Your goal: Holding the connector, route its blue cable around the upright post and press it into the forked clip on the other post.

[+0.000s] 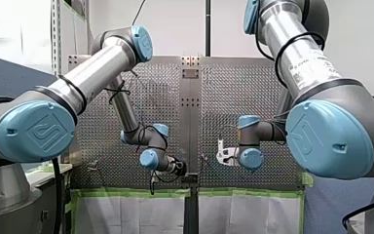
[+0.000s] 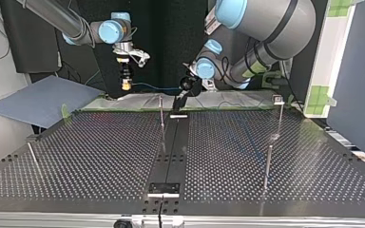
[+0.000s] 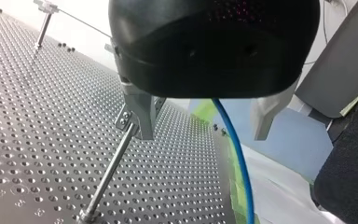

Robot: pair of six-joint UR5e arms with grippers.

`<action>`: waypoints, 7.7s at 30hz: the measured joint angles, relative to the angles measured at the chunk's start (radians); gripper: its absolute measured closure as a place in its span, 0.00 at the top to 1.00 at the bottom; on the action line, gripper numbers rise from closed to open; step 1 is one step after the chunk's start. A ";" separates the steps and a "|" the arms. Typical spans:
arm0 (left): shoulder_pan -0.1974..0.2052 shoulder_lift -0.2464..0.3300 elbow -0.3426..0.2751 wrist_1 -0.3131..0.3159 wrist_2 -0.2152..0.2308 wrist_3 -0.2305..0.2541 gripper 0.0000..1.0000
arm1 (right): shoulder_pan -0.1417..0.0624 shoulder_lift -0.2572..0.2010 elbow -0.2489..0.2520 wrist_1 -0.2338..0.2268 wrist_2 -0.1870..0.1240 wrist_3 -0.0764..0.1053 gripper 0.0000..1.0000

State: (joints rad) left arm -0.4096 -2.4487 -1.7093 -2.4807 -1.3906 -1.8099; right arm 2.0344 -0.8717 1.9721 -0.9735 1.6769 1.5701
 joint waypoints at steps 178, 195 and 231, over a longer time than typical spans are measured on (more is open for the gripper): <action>-0.269 -0.003 0.056 0.134 -0.840 0.142 0.04 | -0.033 0.137 -0.073 0.010 -0.311 0.009 0.00; -0.303 -0.004 0.054 0.133 -0.874 0.142 0.01 | -0.032 0.138 -0.073 0.012 -0.311 0.008 0.00; -0.342 -0.103 0.111 0.145 -0.871 0.154 0.01 | -0.087 0.138 -0.089 -0.004 -0.299 0.012 0.00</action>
State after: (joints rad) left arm -0.7517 -2.5514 -1.5982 -2.3361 -2.2620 -1.6561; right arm 1.9478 -0.7342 1.8834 -0.9777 1.3777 1.5816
